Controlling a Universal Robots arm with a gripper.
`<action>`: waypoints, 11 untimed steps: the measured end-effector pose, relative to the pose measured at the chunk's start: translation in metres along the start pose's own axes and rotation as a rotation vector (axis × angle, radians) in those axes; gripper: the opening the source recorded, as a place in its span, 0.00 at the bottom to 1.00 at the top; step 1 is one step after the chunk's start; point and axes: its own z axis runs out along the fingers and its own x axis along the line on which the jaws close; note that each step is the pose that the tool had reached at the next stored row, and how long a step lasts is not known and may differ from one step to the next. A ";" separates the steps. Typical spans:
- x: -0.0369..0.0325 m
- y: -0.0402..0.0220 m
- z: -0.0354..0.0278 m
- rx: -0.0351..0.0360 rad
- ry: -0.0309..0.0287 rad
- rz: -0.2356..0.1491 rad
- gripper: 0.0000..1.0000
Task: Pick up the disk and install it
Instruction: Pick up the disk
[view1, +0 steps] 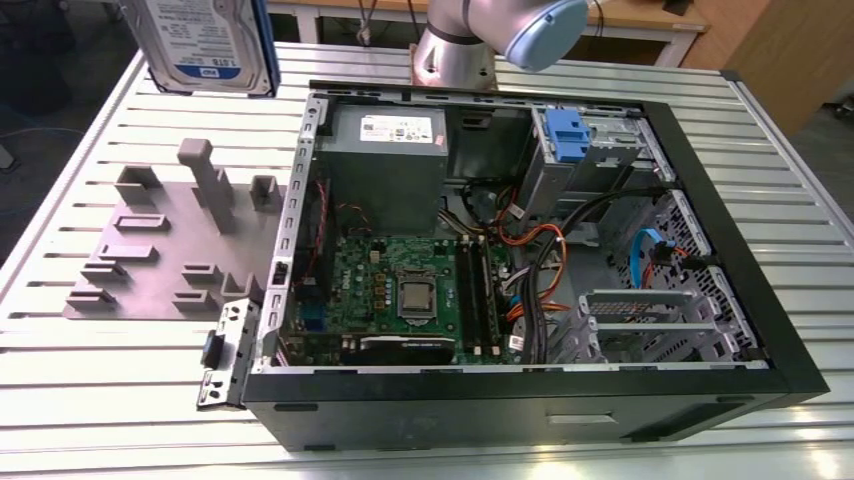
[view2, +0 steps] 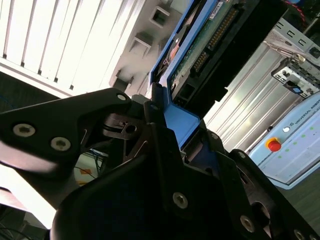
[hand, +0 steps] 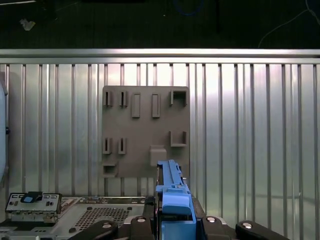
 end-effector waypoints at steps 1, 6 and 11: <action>0.0016 -0.0005 -0.0001 0.0000 0.0000 0.000 0.36; 0.0027 -0.0084 -0.0001 -0.0001 0.0001 0.000 0.36; 0.0028 -0.0163 -0.0001 0.0000 0.0001 0.000 0.36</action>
